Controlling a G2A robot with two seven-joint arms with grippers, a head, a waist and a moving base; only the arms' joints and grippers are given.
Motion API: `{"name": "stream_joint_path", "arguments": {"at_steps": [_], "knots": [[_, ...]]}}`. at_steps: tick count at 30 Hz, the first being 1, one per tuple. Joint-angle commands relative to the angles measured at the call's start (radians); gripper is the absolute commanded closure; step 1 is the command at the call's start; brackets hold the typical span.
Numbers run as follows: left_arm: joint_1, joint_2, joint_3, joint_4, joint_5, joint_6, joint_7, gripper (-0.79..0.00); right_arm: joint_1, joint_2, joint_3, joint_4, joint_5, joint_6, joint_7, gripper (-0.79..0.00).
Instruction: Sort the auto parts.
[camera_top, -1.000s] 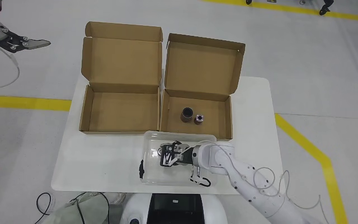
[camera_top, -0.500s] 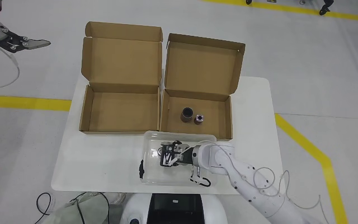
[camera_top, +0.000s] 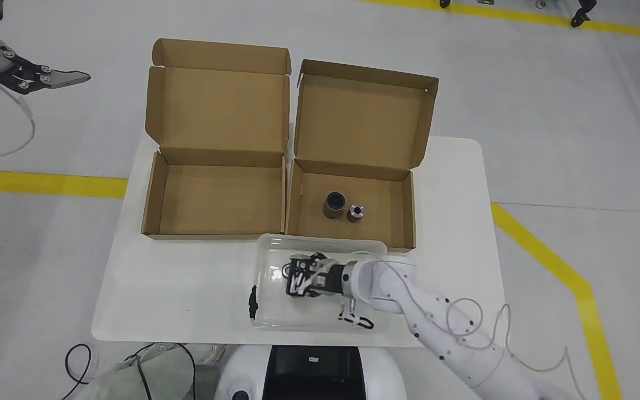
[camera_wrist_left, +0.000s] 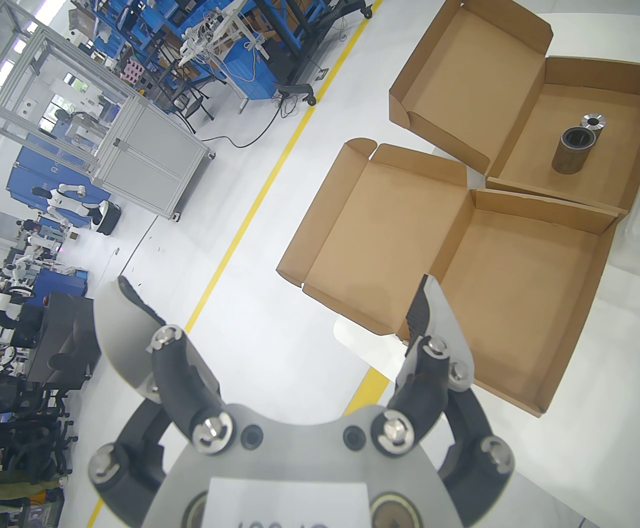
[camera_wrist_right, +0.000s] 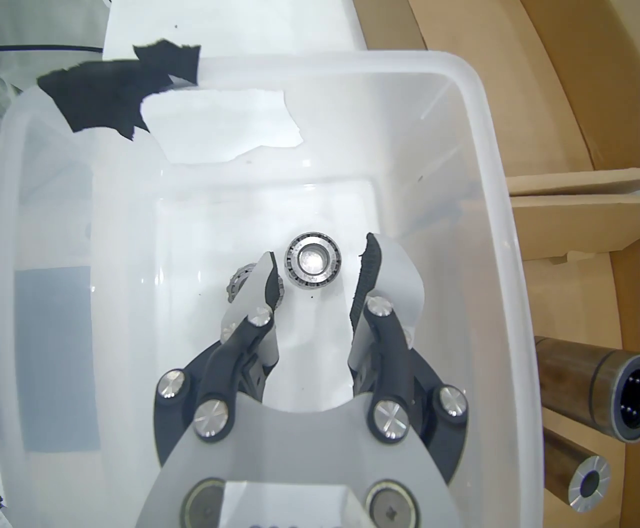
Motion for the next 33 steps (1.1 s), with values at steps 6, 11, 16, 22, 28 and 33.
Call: {"name": "stream_joint_path", "arguments": {"at_steps": [6,11,16,22,28,33], "knots": [[0.000,0.000,0.000,0.000,0.000,0.000,0.000,-0.785,0.025,-0.022,-0.037,0.046,-0.004,0.031,0.002,-0.262],[0.000,0.000,0.000,0.000,0.000,0.000,0.000,-0.785,0.051,-0.040,-0.062,0.077,0.004,0.033,-0.010,-0.283],[0.000,0.000,0.000,0.000,0.000,0.000,0.000,-0.785,0.066,-0.053,-0.077,0.097,0.009,0.033,-0.011,-0.305],[0.000,0.000,0.000,0.000,0.000,0.000,0.000,-0.785,0.075,-0.065,-0.088,0.117,0.009,0.043,0.008,-0.305],[0.000,0.000,0.000,0.000,0.000,0.000,0.000,-0.785,0.077,-0.074,-0.095,0.128,0.008,0.048,0.025,-0.283],[0.000,0.000,0.000,0.000,0.000,0.000,0.000,-0.785,0.082,-0.081,-0.099,0.135,0.000,0.056,0.044,0.000]]}}
